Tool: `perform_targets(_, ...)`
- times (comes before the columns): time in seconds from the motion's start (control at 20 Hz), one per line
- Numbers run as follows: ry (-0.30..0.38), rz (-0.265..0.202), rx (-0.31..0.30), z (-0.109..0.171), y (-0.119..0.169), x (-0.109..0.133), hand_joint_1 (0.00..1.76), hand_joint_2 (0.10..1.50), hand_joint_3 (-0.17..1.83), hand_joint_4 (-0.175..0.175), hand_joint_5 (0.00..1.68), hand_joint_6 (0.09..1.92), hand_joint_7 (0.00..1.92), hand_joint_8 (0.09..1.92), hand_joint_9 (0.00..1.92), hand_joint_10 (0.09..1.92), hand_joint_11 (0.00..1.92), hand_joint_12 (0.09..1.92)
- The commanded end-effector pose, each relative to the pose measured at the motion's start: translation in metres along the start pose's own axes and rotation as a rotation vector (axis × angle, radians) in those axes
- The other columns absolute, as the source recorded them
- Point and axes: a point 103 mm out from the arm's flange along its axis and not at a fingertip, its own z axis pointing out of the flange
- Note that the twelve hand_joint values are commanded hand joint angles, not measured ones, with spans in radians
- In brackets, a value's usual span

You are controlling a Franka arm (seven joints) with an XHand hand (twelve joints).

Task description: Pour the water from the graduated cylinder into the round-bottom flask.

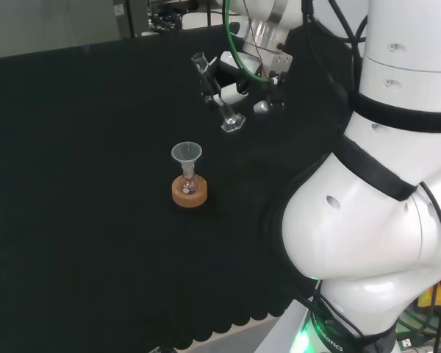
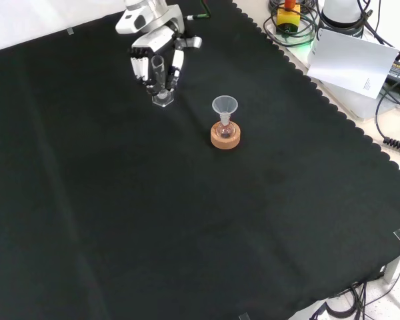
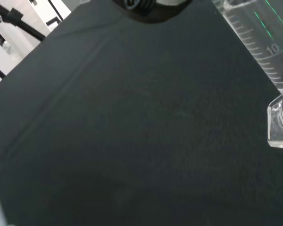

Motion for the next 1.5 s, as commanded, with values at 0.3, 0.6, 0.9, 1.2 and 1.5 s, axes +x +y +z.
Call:
perform_targets(0.3, -0.101, 0.026, 0.093, 0.002, -0.08, 0.029, 1.28, 1.09, -0.17, 0.009, 1.15, 0.76, 1.37, 0.39, 1.57, 0.09, 1.26, 0.67)
perform_targets(0.6, -0.185, 0.039, 0.212, 0.016, -0.109, 0.042, 1.28, 1.09, -0.17, 0.009, 1.15, 0.76, 1.37, 0.39, 1.57, 0.09, 1.26, 0.67)
perform_targets(0.9, -0.267, 0.04, 0.349, 0.022, -0.123, 0.041, 1.28, 1.09, -0.17, 0.01, 1.15, 0.76, 1.37, 0.39, 1.57, 0.09, 1.26, 0.67)
perform_targets(1.2, -0.306, 0.046, 0.434, 0.024, -0.129, 0.044, 1.28, 1.09, -0.17, 0.009, 1.15, 0.76, 1.37, 0.38, 1.57, 0.09, 1.26, 0.67)
perform_targets(1.5, -0.338, 0.066, 0.54, 0.025, -0.125, 0.051, 1.28, 1.09, -0.17, 0.008, 1.15, 0.76, 1.37, 0.38, 1.57, 0.09, 1.26, 0.66)
